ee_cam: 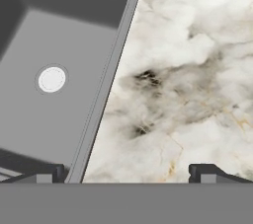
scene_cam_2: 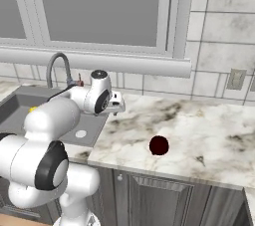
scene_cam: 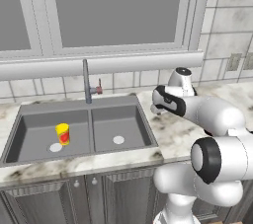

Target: Place the cup in the left basin and the mug in the right basin of the sink.

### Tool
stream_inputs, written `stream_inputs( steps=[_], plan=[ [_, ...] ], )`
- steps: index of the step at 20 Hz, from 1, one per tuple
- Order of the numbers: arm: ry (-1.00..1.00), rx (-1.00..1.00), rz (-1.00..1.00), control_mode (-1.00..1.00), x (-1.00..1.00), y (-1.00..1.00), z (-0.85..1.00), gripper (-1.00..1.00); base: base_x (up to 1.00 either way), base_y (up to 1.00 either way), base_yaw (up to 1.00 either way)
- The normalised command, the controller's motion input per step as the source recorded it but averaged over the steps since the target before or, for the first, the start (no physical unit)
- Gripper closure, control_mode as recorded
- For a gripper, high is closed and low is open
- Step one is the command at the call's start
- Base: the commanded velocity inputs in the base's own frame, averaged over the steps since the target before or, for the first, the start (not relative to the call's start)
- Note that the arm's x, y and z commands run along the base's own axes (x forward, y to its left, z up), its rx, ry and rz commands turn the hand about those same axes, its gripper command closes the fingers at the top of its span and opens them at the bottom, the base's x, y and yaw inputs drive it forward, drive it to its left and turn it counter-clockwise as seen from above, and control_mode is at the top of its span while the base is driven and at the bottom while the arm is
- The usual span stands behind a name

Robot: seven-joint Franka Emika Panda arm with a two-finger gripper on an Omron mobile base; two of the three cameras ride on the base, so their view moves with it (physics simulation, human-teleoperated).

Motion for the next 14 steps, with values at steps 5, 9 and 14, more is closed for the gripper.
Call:
stream_inputs(
  steps=[5,9,14],
  plan=[
    [0.0,0.0,0.0,-1.0,-0.02,0.0,-0.09,-1.0,0.0,0.0,0.0],
    [0.0,0.0,0.0,-1.0,-0.21,0.0,-0.19,-1.0,0.0,0.0,0.0],
    [0.0,0.0,-0.06,-1.0,-0.3,-0.13,-0.2,-1.0,0.0,0.0,0.0]
  ],
)
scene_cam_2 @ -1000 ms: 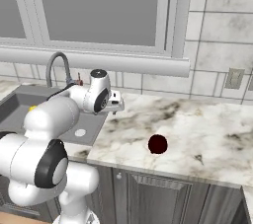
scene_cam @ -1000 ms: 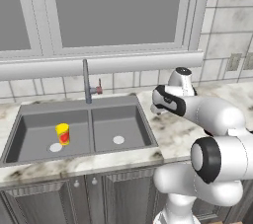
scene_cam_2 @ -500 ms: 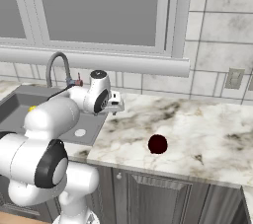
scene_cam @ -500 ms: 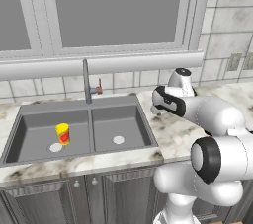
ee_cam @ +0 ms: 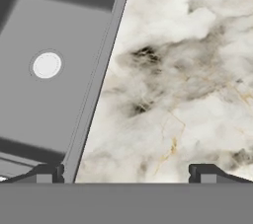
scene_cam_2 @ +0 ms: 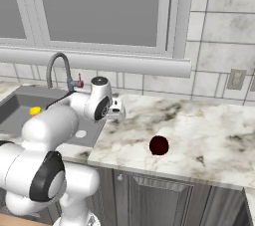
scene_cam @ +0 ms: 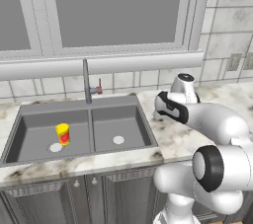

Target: Place the cup in the left basin and the mug in the right basin of the sink.

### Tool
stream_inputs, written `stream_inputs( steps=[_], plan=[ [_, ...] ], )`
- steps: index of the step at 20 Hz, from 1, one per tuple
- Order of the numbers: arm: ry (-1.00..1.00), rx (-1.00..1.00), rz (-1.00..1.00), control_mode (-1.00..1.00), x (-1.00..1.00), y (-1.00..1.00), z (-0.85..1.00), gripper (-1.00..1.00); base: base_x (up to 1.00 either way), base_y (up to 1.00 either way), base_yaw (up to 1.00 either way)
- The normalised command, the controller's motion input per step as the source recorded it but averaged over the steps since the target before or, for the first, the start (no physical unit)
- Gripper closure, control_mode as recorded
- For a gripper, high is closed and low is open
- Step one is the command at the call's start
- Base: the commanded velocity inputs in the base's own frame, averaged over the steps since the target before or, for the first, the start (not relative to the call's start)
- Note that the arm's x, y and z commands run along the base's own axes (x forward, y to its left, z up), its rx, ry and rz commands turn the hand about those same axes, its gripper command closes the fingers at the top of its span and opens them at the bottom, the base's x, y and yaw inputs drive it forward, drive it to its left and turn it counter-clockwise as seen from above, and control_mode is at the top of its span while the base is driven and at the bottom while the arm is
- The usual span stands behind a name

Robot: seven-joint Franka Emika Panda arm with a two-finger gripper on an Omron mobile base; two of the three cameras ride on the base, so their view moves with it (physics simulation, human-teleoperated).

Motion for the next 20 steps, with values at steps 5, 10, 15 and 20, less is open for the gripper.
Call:
stream_inputs(
  steps=[5,10,15,20],
  plan=[
    [0.0,-0.01,-0.2,-1.0,-0.18,-0.27,-0.12,-1.0,0.0,0.0,0.0],
    [0.0,0.0,-0.26,-1.0,-0.04,-0.36,-0.09,-1.0,0.0,0.0,0.0],
    [0.0,0.0,-0.15,-1.0,0.0,-0.49,-0.09,-1.0,0.0,0.0,0.0],
    [0.0,0.0,-0.01,-1.0,0.0,-0.5,-0.06,-1.0,0.0,0.0,0.0]
  ],
)
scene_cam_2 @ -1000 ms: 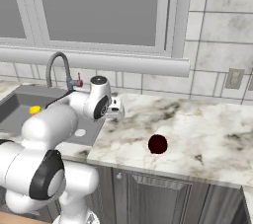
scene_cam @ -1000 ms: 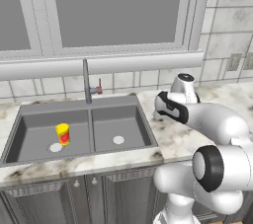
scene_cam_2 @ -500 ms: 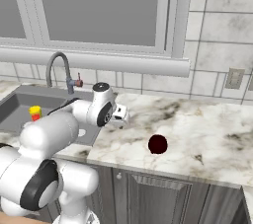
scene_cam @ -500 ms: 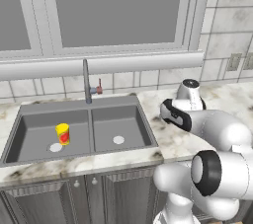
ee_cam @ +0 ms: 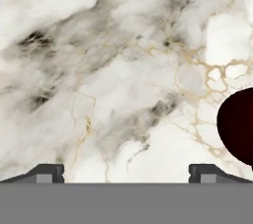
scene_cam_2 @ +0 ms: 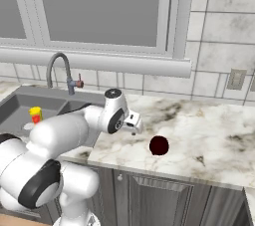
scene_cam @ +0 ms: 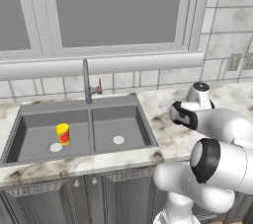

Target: Place the cup in the left basin and the mug in the right basin of the sink.

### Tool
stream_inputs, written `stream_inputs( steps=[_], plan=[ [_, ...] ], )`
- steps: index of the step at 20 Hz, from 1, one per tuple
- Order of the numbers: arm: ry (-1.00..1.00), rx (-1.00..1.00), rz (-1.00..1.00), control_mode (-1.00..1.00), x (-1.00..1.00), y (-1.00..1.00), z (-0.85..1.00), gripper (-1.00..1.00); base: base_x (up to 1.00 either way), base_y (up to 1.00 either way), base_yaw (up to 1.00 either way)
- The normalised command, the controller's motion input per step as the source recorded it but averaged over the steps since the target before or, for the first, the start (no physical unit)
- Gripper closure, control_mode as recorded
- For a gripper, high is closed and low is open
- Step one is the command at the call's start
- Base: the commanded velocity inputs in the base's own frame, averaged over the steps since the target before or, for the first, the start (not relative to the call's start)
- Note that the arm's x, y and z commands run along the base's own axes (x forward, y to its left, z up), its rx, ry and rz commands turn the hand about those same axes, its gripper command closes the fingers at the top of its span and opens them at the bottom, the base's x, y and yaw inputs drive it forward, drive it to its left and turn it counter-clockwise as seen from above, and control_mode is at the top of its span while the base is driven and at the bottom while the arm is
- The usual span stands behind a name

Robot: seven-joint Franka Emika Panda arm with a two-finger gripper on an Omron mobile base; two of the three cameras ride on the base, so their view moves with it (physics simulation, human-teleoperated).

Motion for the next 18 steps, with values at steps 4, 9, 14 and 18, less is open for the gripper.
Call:
stream_inputs(
  steps=[4,9,14,18],
  plan=[
    [0.0,0.0,0.0,-1.0,-0.03,-0.46,-0.07,-1.0,0.0,0.0,0.0],
    [0.0,0.0,0.0,-1.0,-0.18,-0.28,-0.03,-1.0,0.0,0.0,0.0],
    [0.0,0.0,0.0,-1.0,-0.35,-0.04,0.0,-1.0,0.0,0.0,0.0],
    [0.0,0.0,0.0,-1.0,-0.49,0.0,0.0,-1.0,0.0,0.0,0.0]
  ],
)
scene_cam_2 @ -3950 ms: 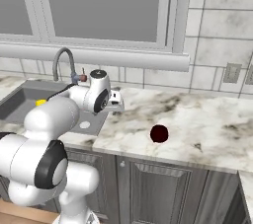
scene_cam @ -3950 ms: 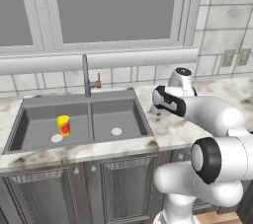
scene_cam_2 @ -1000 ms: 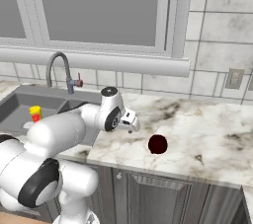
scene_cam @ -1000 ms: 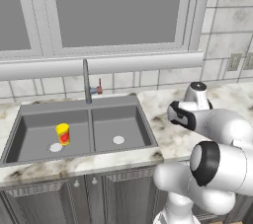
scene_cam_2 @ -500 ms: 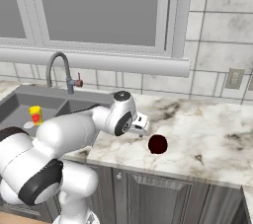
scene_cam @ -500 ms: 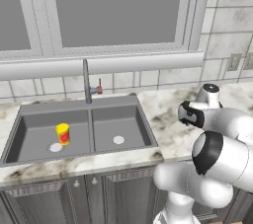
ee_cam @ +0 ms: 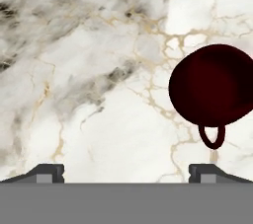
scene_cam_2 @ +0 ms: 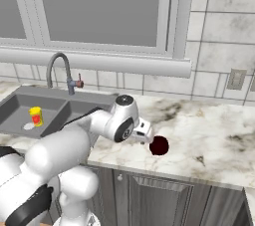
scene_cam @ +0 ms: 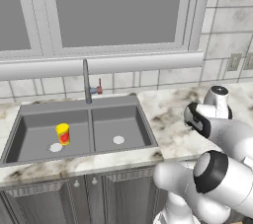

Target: Place the cup in the left basin and the mug in the right basin of the sink.

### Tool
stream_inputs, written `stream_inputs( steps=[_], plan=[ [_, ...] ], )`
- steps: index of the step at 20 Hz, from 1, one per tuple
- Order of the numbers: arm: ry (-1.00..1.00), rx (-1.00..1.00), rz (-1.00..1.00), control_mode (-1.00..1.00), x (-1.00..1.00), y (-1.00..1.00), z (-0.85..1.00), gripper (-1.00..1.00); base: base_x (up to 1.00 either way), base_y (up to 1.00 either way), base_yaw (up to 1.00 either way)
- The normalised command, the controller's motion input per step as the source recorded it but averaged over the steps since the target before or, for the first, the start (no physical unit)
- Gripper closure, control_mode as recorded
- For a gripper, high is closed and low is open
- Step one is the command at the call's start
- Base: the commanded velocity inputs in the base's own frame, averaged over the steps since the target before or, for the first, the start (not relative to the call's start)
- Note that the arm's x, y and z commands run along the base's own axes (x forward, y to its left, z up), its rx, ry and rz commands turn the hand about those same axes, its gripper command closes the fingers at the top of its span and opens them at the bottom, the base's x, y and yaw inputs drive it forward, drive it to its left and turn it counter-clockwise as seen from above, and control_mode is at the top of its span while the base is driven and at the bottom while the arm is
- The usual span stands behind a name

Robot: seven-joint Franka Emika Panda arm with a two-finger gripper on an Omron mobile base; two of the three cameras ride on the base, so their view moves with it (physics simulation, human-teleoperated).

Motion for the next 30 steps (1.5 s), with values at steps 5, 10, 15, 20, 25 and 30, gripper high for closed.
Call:
stream_inputs(
  steps=[5,10,15,20,25,30],
  plan=[
    [0.0,0.0,0.0,-1.0,-0.25,-0.09,-0.05,-1.0,0.0,0.0,0.0],
    [0.0,0.0,0.0,-1.0,0.0,-0.35,-0.14,-1.0,0.0,0.0,0.0],
    [0.0,0.0,0.0,-1.0,0.0,-0.39,-0.15,-1.0,0.0,0.0,0.0],
    [0.0,0.0,0.0,-1.0,0.0,-0.33,-0.12,-1.0,0.0,0.0,0.0],
    [0.0,0.0,-0.01,-1.0,0.13,-0.28,-0.09,-1.0,0.0,0.0,0.0],
    [0.0,0.0,-0.02,-1.0,0.24,-0.14,-0.01,-1.0,0.0,0.0,0.0]
  ],
)
